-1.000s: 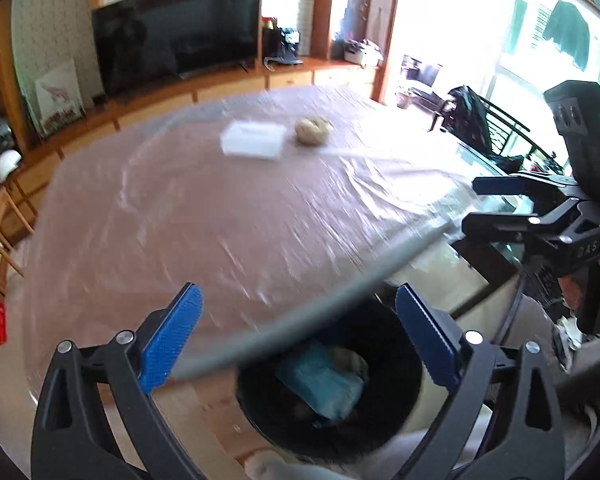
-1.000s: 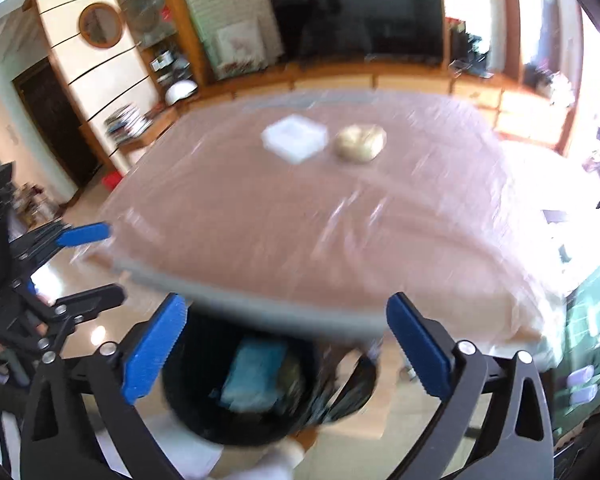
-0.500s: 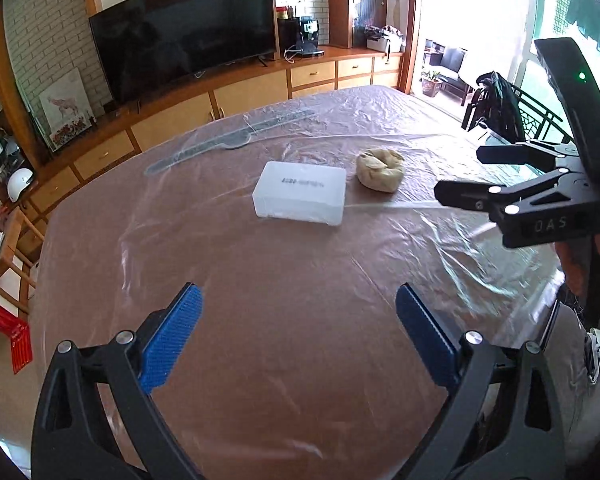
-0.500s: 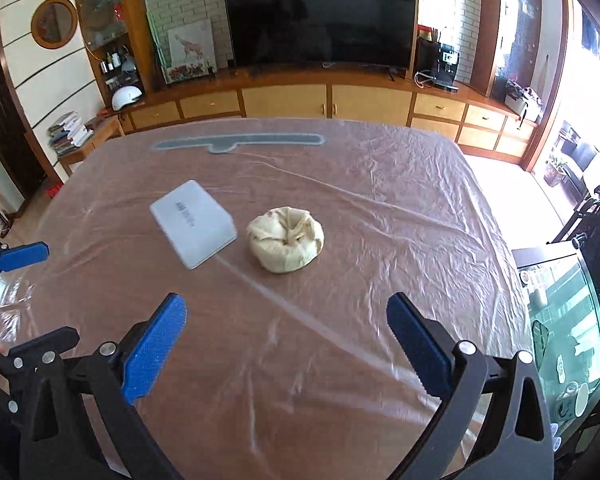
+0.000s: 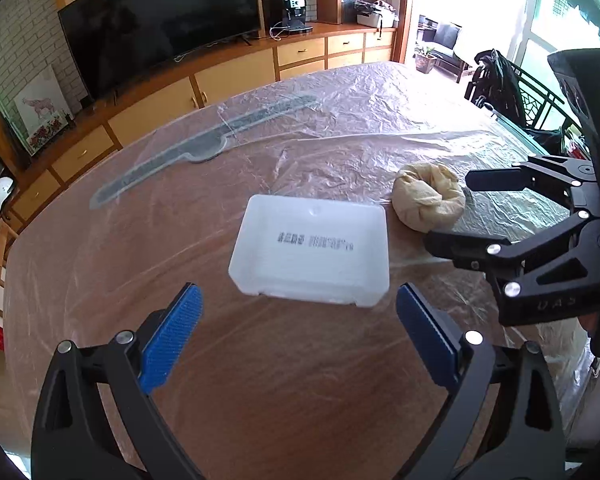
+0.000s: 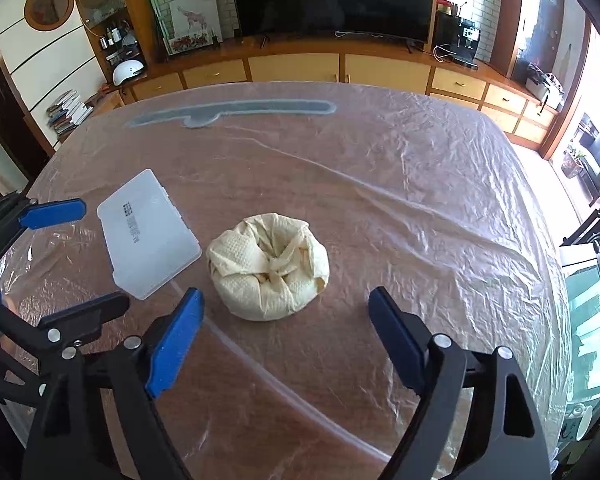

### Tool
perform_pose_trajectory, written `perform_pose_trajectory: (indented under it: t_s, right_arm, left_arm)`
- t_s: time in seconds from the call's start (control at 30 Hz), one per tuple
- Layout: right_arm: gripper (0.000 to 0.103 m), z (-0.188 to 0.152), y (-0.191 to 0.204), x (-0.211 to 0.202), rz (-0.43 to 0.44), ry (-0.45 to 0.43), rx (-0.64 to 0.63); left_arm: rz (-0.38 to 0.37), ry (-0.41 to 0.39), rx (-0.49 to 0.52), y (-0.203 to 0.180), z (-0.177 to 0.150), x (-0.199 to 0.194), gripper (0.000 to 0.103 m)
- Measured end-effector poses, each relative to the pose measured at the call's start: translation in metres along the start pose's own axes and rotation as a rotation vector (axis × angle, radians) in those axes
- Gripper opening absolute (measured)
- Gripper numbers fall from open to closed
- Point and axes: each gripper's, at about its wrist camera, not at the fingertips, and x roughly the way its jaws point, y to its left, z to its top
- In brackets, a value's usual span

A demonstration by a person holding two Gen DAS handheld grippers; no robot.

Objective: Collect trash
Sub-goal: 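Grasp the white plastic box with the left tool while the right tool grasps the cream cloth bundle, then carry the white box and cloth bundle with both tools over the trash bin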

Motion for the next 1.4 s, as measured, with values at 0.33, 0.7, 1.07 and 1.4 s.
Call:
perform_pose_trajectory:
  t_s: [0.33, 0.7, 1.07, 1.4]
  right_arm:
    - [0.066, 0.011, 0.014, 0.009, -0.026, -0.020, -0.077]
    - [0.050, 0.012, 0.021, 0.001, 0.004, -0.056, -0.077]
    - [0.050, 0.004, 0.010, -0.022, 0.162, -0.068, 0.053]
    - [0.050, -0.018, 0.008, -0.033, 0.264, -0.042, 0.152]
  left_arm:
    - [-0.024, 0.007, 0.020, 0.005, 0.012, 0.015, 0.085]
    - [-0.023, -0.016, 0.028, 0.007, 0.013, 0.010, 0.082]
    - [-0.036, -0.031, -0.025, 0.007, -0.002, -0.012, 0.082]
    - [-0.040, -0.047, -0.076, 0.009, -0.032, -0.040, 0.082]
